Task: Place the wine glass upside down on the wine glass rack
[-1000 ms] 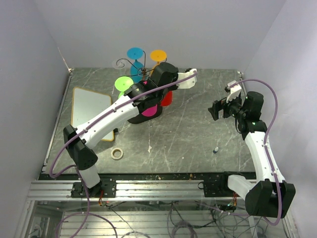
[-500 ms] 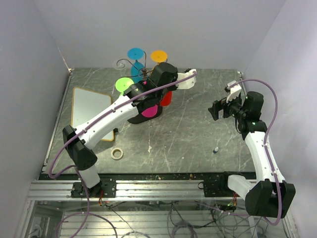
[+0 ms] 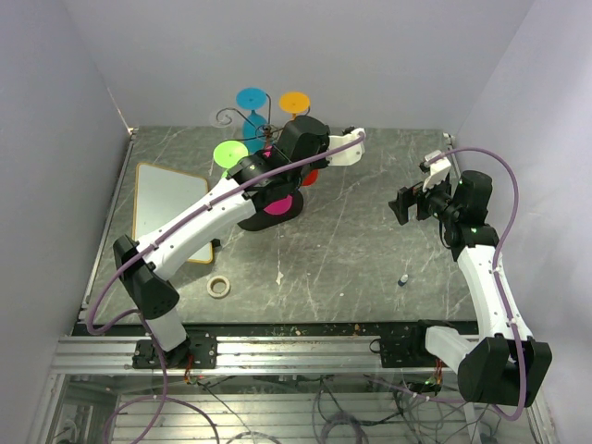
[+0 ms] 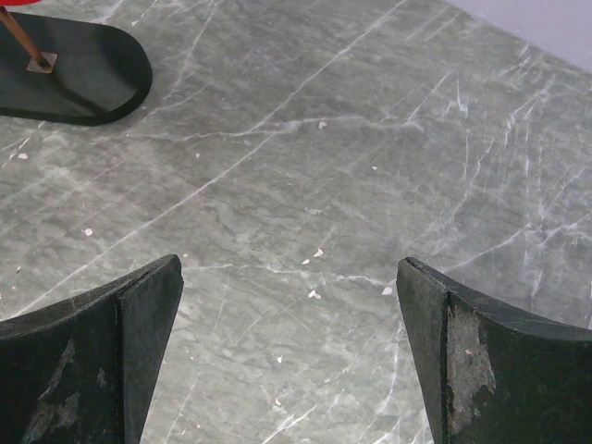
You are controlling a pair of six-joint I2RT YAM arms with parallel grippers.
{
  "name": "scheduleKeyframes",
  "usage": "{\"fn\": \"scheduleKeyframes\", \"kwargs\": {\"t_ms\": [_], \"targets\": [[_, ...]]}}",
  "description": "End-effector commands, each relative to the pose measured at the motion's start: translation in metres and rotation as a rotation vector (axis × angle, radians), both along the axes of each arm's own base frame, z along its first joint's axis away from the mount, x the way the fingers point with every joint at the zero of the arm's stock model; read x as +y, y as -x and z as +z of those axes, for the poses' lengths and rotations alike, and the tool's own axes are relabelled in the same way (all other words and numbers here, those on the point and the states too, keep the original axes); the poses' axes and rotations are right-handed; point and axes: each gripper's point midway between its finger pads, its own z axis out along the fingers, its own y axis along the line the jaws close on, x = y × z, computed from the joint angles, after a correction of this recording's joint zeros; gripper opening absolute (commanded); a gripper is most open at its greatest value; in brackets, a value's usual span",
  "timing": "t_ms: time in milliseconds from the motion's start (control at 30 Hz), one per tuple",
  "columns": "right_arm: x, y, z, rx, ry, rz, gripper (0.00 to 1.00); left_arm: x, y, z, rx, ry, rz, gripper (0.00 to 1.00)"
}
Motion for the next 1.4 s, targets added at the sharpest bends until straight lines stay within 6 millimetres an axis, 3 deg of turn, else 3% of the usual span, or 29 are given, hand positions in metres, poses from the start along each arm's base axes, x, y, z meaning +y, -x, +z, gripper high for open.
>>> {"fn": "scheduleKeyframes", "kwargs": {"t_ms": [0, 467, 833, 1000, 1167, 1300, 1367], "targets": [[-0.002, 0.0, -0.006, 0.006, 0.012, -0.004, 1.0, 0.013, 0.004, 0.011, -0.015, -0.008, 0.015, 0.46], [-0.003, -0.001, -0.007, 0.007, 0.018, -0.006, 1.0, 0.028, 0.022, 0.018, 0.007, -0.058, -0.025, 0.46], [-0.02, -0.006, -0.007, 0.0, 0.092, -0.072, 1.0, 0.04, 0.075, 0.012, 0.183, -0.017, -0.23, 0.47], [-0.028, -0.008, -0.009, 0.002, 0.115, -0.105, 1.0, 0.068, 0.075, 0.028, 0.179, 0.056, -0.199, 0.47], [-0.031, -0.01, -0.01, 0.006, 0.12, -0.119, 1.0, 0.112, 0.076, 0.045, 0.16, 0.166, -0.137, 0.48], [-0.031, -0.01, -0.012, 0.014, 0.121, -0.121, 1.0, 0.158, 0.077, 0.054, 0.101, 0.273, -0.018, 0.58], [-0.031, -0.01, -0.013, 0.018, 0.12, -0.12, 1.0, 0.192, 0.077, 0.066, 0.027, 0.351, 0.074, 0.61]]}}
